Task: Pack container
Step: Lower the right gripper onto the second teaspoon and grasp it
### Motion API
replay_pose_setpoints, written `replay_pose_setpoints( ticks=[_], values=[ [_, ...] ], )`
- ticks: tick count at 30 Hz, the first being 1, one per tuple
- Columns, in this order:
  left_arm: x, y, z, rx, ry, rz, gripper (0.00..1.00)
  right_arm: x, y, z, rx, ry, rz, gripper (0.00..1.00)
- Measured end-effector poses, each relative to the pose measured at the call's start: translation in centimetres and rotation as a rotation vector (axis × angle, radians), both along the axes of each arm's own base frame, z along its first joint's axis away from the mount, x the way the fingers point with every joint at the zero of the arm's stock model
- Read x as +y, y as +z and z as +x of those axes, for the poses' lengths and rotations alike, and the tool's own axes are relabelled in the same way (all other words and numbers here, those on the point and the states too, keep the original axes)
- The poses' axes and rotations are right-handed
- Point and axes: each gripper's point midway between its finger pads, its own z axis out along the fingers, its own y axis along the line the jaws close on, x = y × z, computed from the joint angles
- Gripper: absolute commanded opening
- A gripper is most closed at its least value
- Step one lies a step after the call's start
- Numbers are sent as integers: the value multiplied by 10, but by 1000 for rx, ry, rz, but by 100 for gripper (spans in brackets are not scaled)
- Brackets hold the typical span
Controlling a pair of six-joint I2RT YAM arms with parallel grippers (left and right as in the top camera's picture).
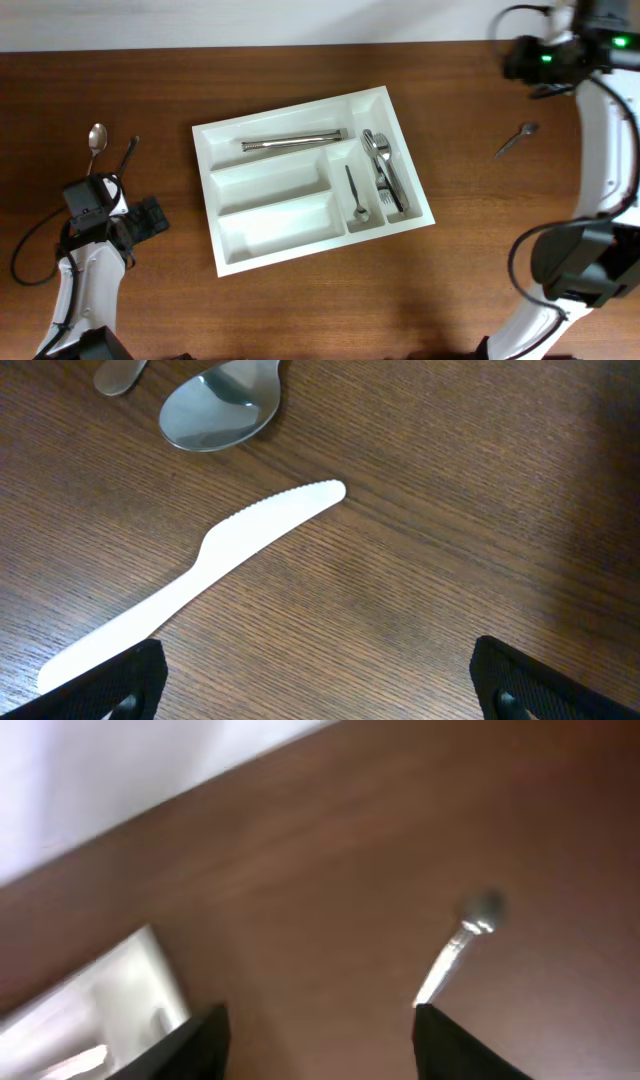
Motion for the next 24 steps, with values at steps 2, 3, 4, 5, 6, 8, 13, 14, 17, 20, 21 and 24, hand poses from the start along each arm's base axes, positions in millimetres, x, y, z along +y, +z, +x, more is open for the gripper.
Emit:
replay_pose_setpoints(
  ticks=[2, 3, 4, 5, 6, 8, 13, 14, 17, 20, 21, 24],
  values=[
    [0, 0, 0, 0, 0, 0, 99, -26, -24, 3, 36, -129, 29, 50],
    [0, 0, 0, 0, 0, 0, 99, -33, -36, 5, 53, -161, 36, 50],
    [0, 0, 0, 0, 0, 0, 99, -42, -51, 6, 77, -205, 51, 49],
    [0, 0, 0, 0, 0, 0, 99, -50, -66, 7, 101, -241, 64, 47],
    [0, 0, 0, 0, 0, 0, 99, -56, -82, 7, 127, -271, 75, 47],
    [0, 0, 0, 0, 0, 0, 99, -66, -113, 5, 185, -321, 97, 47],
    [0, 0, 0, 0, 0, 0, 99, -82, -171, -3, 288, -414, 134, 43],
    [0, 0, 0, 0, 0, 0, 99, -84, -178, -5, 301, -432, 140, 43],
    [0, 0, 0, 0, 0, 0, 99, -87, -193, -6, 319, -469, 152, 41],
    [0, 0, 0, 0, 0, 0, 99, -89, -203, -4, 325, -488, 160, 41],
    [0, 0, 0, 0, 0, 0, 99, -89, -204, -3, 323, -490, 158, 41],
    [0, 0, 0, 0, 0, 0, 99, -90, -207, -2, 321, -497, 157, 41]
  ],
)
